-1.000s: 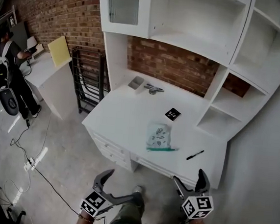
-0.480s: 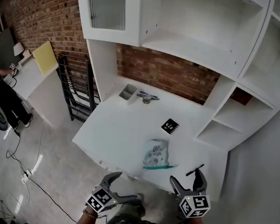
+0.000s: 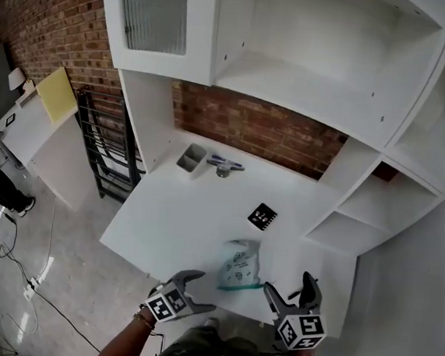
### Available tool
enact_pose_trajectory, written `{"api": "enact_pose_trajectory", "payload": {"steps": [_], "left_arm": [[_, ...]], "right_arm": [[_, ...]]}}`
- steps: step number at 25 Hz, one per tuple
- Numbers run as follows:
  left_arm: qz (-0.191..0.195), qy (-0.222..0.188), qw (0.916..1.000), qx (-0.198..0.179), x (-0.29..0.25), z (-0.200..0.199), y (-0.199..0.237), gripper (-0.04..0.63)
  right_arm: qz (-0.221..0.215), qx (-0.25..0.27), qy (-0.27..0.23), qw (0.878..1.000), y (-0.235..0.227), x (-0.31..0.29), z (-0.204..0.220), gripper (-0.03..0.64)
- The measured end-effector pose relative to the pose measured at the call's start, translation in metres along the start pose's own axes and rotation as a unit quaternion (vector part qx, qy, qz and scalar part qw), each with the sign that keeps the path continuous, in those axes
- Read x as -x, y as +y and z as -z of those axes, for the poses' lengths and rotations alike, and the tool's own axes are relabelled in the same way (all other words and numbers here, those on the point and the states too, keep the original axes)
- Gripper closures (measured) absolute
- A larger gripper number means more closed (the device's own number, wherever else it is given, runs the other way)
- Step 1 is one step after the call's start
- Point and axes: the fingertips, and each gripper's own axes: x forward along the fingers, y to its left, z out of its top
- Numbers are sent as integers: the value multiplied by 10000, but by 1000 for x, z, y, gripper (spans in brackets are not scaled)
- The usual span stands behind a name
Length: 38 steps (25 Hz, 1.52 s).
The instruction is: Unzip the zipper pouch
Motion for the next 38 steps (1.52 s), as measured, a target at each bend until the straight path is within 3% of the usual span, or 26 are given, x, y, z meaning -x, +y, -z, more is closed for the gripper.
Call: {"api": "enact_pose_trajectory", "payload": {"steps": [5,11,14,17,21,27,33,35,38], "left_arm": [[314,443,9971,-539,-28,8,9,183],[712,855,9907,-778,-49,23,10,254],[780,1123,9847,-1080,-59,35,19,301],[927,1439,9791,-1102,-67,49,24,310],[1134,1542,9747,-1152,-72,50,27,311],[1349,1877,9599,-1585,-83,57,25,356],[1235,1722,9654,-1523,-87,53,23,438],[1235,1662,9706,-1229,-90,51,20,551],[1451,1556,9749,-657,-91,45,5,563]], "right_arm": [[17,-13,127,9999,-7,-4,4,141],[-21,16,168,9999,-12,-11,2,153],[-41,42,265,9996,-19,-19,7,167],[-44,105,312,9994,-29,-24,5,172],[-24,177,311,9994,-42,-36,0,189],[-117,244,431,9987,-46,-45,1,192],[-263,353,489,9978,-42,-54,0,193],[-311,380,512,9975,-39,-55,1,193],[-357,417,568,9969,-35,-55,4,195]]}}
